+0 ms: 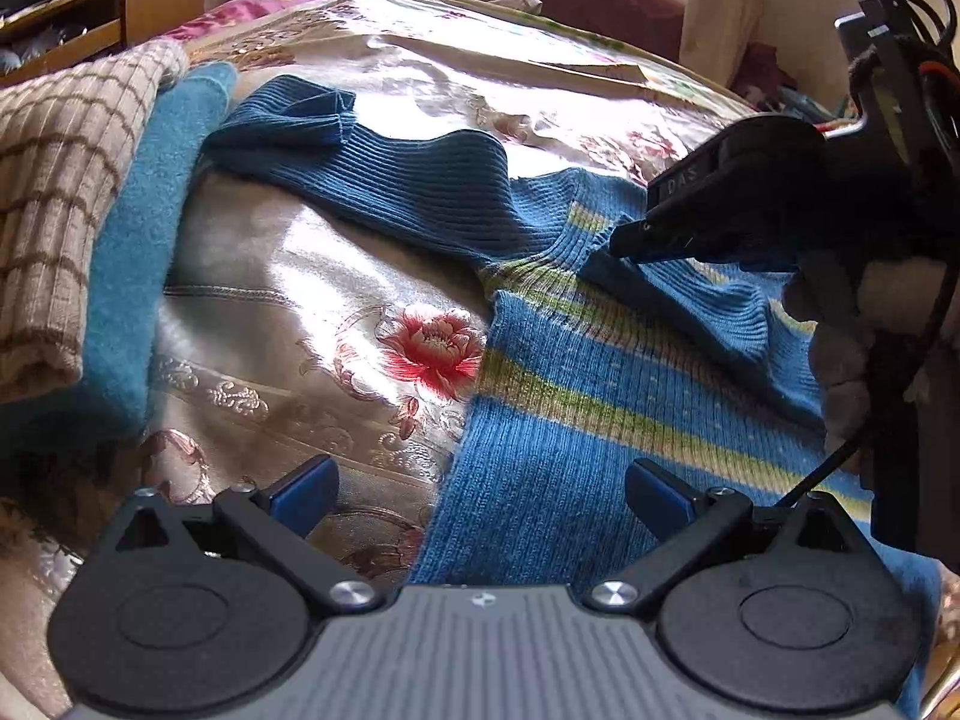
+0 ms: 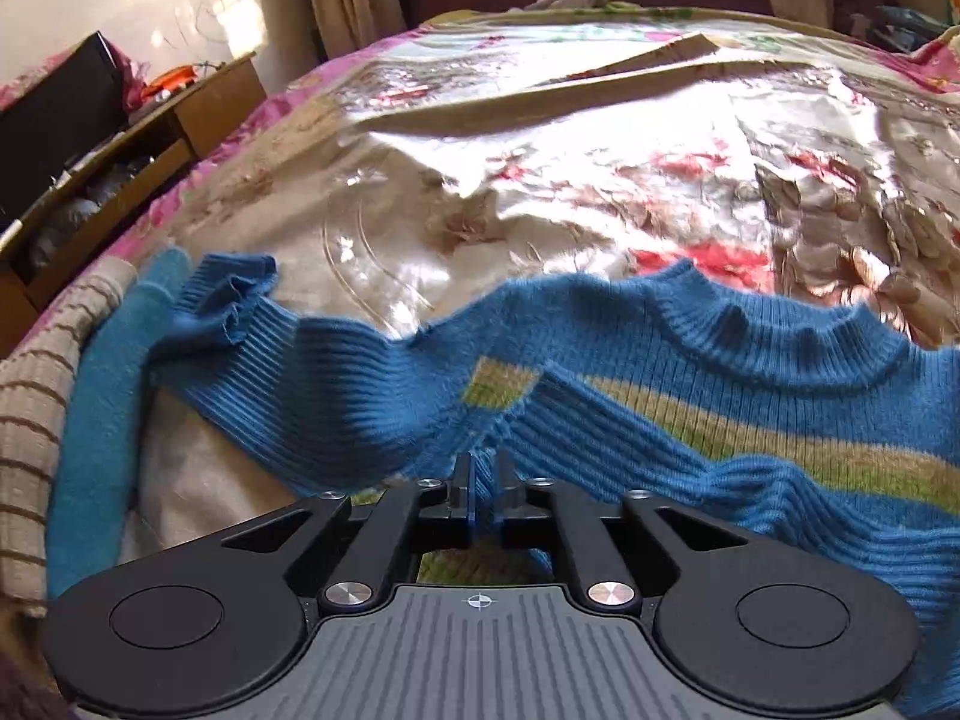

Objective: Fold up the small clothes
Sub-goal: 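Lay the held sleeve across the sweater body with the right gripper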

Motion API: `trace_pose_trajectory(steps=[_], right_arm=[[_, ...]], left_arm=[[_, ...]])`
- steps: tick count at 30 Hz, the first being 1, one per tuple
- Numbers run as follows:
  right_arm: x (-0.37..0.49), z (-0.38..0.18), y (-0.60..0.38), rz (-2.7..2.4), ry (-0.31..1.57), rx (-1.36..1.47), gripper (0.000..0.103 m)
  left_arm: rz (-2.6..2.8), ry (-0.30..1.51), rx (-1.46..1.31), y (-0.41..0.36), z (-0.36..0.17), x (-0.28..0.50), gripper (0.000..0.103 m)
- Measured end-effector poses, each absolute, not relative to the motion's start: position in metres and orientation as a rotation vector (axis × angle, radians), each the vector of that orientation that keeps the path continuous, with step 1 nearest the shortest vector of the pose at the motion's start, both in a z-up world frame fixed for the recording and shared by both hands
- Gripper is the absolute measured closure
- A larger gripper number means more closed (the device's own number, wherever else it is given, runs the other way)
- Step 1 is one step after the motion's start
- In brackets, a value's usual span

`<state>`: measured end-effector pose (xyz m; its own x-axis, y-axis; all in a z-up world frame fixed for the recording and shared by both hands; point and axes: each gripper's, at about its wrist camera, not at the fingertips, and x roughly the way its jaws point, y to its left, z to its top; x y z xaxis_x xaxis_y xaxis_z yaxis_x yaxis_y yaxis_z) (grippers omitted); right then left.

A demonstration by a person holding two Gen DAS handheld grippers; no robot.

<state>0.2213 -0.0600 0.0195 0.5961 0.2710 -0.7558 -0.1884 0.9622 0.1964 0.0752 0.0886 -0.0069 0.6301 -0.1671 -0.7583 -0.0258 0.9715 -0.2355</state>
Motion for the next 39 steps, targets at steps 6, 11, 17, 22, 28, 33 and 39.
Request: trace_pose_trajectory(steps=[6, 11, 17, 22, 28, 33, 39], right_arm=[[0.216, 0.008, -0.054, 0.290, 0.924, -0.035, 0.067], [0.213, -0.001, -0.045, 0.306, 0.903, -0.123, 0.067], [0.209, 0.001, -0.037, 0.333, 0.897, -0.191, 0.097], [0.213, 0.012, -0.035, 0.326, 0.878, -0.103, 0.101], [0.218, 0.005, -0.029, 0.347, 0.900, -0.089, 0.098], [0.214, 0.002, -0.037, 0.375, 0.914, -0.038, 0.093], [0.212, 0.021, -0.062, 0.349, 0.873, 0.040, 0.087]], left_arm=[[-0.084, 0.888, -0.252, 0.092, -0.007, 0.075, 0.000], [-0.086, 0.893, -0.250, 0.091, -0.008, 0.076, 0.000], [-0.088, 0.893, -0.252, 0.091, -0.008, 0.077, 0.000], [-0.087, 0.892, -0.258, 0.092, -0.008, 0.077, 0.000], [-0.088, 0.892, -0.258, 0.092, -0.008, 0.077, 0.000], [-0.086, 0.893, -0.250, 0.091, -0.009, 0.078, 0.000], [-0.084, 0.894, -0.239, 0.090, -0.009, 0.078, 0.000]])
